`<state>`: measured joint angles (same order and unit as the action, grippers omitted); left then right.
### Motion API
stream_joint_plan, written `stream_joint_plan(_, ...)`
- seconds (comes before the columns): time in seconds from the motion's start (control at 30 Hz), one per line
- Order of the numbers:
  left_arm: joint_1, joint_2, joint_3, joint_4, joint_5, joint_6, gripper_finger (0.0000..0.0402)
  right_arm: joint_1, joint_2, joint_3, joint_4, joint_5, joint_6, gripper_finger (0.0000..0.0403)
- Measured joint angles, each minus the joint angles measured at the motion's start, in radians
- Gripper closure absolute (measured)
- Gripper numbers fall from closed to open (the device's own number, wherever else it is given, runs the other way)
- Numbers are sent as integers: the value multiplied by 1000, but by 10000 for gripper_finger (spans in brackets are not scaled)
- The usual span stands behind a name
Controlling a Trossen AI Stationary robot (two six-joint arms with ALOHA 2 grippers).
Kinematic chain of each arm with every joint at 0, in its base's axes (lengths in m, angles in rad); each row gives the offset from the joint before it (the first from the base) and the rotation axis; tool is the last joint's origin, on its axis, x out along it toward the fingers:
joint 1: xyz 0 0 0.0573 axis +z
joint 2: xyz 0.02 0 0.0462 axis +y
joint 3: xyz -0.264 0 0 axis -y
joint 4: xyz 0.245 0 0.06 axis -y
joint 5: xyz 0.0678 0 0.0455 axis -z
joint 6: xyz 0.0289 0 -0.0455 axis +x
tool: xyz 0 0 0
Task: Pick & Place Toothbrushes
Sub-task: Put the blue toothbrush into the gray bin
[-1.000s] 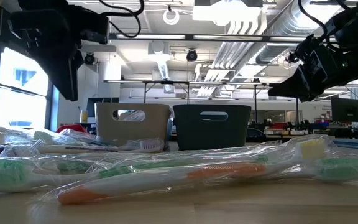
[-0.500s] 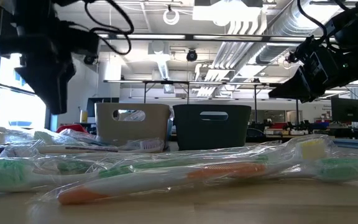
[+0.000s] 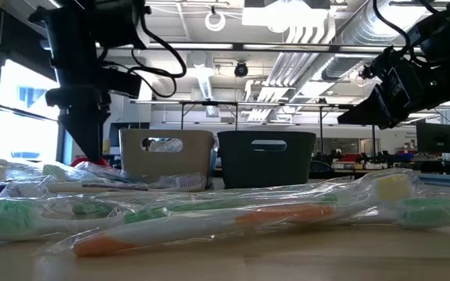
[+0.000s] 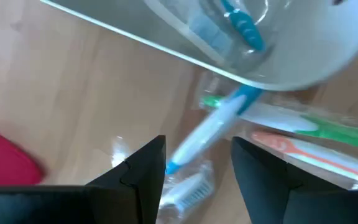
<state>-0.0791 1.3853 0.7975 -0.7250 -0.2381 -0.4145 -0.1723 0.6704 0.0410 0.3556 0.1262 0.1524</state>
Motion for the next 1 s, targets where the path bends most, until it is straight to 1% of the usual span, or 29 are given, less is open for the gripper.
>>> stream_joint_plan(0.2, 60, 0, 0, 24, 77, 75, 226, 0, 0, 0, -3, 2, 0, 399)
stream_joint_plan(0.37, 60, 0, 0, 22, 80, 119, 226, 0, 0, 0, -3, 3, -23, 399)
stream_joint_plan(0.57, 59, 0, -3, 25, 80, 120, 226, 0, 0, 0, -3, 3, -26, 399)
stream_joint_plan(0.7, 59, 0, -62, 108, 88, 115, 226, 0, 0, 0, -4, 3, -26, 399)
stream_joint_plan(0.83, 59, 0, -107, 156, 93, 77, 226, 0, 0, 0, -5, 3, -26, 399)
stream_joint_plan(1.0, 59, 0, -123, 180, 83, 66, 226, 0, 0, 0, -5, 3, -26, 399)
